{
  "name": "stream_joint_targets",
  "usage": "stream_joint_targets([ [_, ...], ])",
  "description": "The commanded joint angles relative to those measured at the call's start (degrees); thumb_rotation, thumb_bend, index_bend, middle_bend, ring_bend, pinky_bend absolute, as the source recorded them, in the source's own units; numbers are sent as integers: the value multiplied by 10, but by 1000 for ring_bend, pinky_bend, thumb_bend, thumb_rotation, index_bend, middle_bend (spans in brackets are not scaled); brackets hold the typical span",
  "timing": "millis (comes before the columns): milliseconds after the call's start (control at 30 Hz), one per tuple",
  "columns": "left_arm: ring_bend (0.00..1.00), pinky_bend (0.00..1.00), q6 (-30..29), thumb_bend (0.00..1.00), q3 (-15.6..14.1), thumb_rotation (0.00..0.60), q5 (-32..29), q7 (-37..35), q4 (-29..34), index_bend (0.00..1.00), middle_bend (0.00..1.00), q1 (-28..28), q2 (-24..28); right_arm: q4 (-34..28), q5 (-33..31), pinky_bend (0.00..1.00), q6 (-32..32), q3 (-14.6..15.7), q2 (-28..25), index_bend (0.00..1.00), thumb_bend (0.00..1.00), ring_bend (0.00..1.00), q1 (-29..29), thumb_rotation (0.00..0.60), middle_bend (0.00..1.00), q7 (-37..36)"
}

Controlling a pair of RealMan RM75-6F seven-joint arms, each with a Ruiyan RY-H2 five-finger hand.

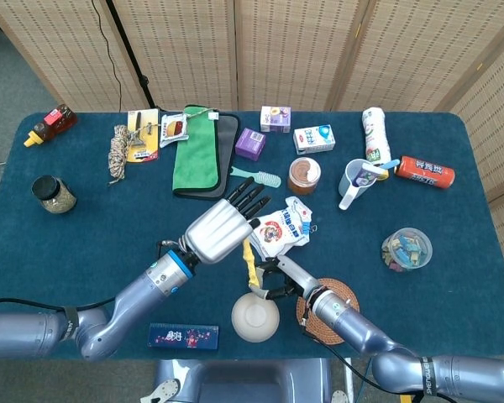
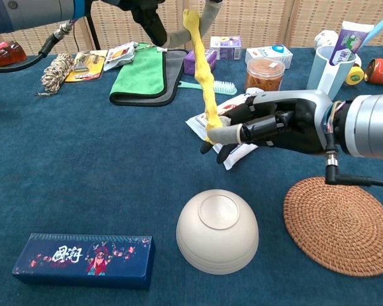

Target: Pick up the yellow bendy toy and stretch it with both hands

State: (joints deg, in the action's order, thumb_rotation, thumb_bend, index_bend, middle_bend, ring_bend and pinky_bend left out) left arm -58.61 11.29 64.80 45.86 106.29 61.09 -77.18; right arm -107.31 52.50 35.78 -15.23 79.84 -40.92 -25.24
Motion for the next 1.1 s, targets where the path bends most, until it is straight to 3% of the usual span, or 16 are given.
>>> stream_joint_targets([
  [33, 26, 0, -2, 503, 2, 600, -2, -3, 2, 743, 152, -1, 4, 0, -1, 0, -2, 1, -1, 664, 717, 433, -1, 600, 400, 2],
  [1100, 26, 0, -16, 503, 19, 600, -10, -75, -19, 743, 152, -34, 89, 11, 3, 0, -13, 6, -4, 670, 720, 449, 0, 600, 413, -3],
])
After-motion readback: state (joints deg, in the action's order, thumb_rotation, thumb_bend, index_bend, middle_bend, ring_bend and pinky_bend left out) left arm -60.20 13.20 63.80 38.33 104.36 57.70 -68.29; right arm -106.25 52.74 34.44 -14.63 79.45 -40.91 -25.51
